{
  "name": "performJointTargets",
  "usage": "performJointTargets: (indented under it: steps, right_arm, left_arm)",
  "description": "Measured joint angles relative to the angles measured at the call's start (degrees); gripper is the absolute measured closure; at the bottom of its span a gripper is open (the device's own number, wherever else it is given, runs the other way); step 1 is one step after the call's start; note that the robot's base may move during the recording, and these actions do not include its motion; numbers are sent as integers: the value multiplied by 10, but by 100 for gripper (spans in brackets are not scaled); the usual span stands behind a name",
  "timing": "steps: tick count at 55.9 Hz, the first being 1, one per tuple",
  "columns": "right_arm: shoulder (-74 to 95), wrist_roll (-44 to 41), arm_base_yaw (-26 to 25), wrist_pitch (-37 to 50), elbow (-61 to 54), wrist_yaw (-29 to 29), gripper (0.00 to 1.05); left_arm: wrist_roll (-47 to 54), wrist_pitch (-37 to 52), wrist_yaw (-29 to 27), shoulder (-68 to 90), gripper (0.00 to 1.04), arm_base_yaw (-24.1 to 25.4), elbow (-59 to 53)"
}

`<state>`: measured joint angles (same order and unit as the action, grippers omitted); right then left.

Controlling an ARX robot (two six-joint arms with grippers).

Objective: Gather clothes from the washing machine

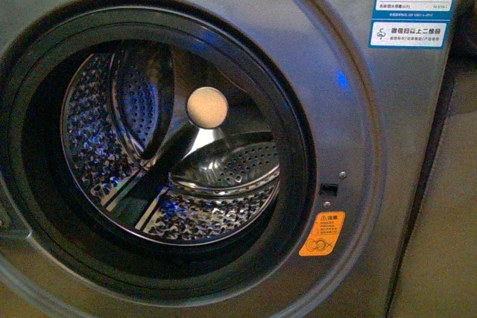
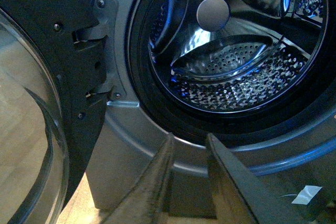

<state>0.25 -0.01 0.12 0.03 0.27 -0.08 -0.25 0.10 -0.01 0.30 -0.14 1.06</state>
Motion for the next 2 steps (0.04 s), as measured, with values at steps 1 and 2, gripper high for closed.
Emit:
performJointTargets:
  steps: [1, 2]
  right_arm:
    - [0, 0, 0, 0, 0, 0, 7]
    - [0, 0, 0, 0, 0, 0, 7]
  left_arm:
    - [0, 0, 0, 0, 68, 0, 0]
    - [0, 0, 0, 0, 66, 0, 0]
